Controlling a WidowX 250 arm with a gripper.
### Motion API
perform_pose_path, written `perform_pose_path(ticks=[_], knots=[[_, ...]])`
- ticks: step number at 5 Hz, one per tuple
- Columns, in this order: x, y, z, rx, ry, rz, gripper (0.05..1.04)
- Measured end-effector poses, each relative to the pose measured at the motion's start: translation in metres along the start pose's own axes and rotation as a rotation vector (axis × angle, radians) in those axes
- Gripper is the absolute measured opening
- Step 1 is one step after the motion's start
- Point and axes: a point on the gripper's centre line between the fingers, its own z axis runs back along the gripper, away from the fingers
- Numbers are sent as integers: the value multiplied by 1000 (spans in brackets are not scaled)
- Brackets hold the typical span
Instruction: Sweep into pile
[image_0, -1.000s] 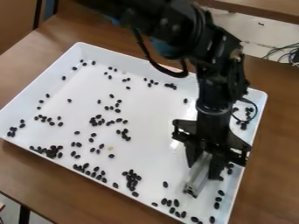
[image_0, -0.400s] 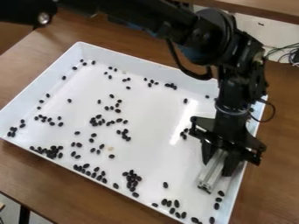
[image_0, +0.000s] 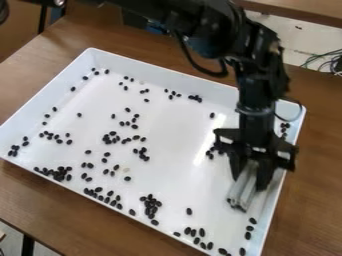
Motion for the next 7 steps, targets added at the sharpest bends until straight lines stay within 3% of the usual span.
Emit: perform_pose_path(ticks=[1, 3, 5, 6, 7], knots=[[14, 44, 9, -12, -15, 173, 360], [17, 124, 17, -46, -47, 382, 360], [-4, 210, 23, -76, -125, 596, 359], [-19, 235, 23, -80, -148, 679, 359], [-42, 251, 22, -24, -161, 689, 359]])
